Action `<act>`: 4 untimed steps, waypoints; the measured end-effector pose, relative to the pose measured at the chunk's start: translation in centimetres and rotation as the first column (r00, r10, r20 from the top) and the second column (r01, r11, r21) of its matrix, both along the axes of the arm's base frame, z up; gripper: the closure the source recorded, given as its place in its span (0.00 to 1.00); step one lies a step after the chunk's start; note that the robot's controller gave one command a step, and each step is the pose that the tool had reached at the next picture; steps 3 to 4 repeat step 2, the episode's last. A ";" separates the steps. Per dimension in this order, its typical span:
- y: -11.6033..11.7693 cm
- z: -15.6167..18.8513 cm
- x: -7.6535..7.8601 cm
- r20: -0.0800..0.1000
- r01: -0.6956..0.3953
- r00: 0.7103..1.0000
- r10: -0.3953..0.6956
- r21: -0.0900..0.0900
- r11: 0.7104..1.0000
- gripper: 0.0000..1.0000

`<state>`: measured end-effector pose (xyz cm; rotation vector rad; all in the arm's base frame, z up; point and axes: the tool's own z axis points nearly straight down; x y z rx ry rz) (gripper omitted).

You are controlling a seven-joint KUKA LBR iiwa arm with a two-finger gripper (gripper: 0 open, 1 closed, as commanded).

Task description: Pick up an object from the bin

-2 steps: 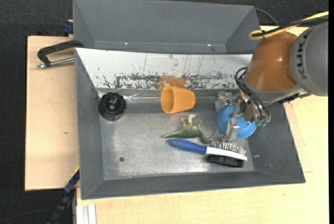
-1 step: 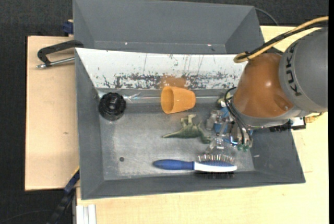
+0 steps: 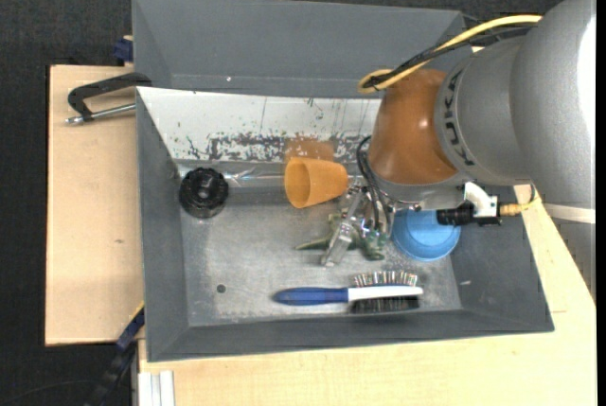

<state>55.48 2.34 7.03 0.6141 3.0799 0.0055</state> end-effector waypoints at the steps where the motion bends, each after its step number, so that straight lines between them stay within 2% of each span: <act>1: -0.3 0.1 0.0 0.001 0.002 1.000 -0.002 -0.003 1.000 1.00; 2: 0.7 17.3 -1.4 0.012 0.016 1.000 -0.016 -0.001 1.000 1.00; 4: 0.7 17.3 -1.4 0.012 0.016 1.000 -0.016 -0.001 1.000 1.00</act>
Offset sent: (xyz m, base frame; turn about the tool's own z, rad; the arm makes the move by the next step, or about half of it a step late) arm 0.0000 0.0000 0.0000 0.0000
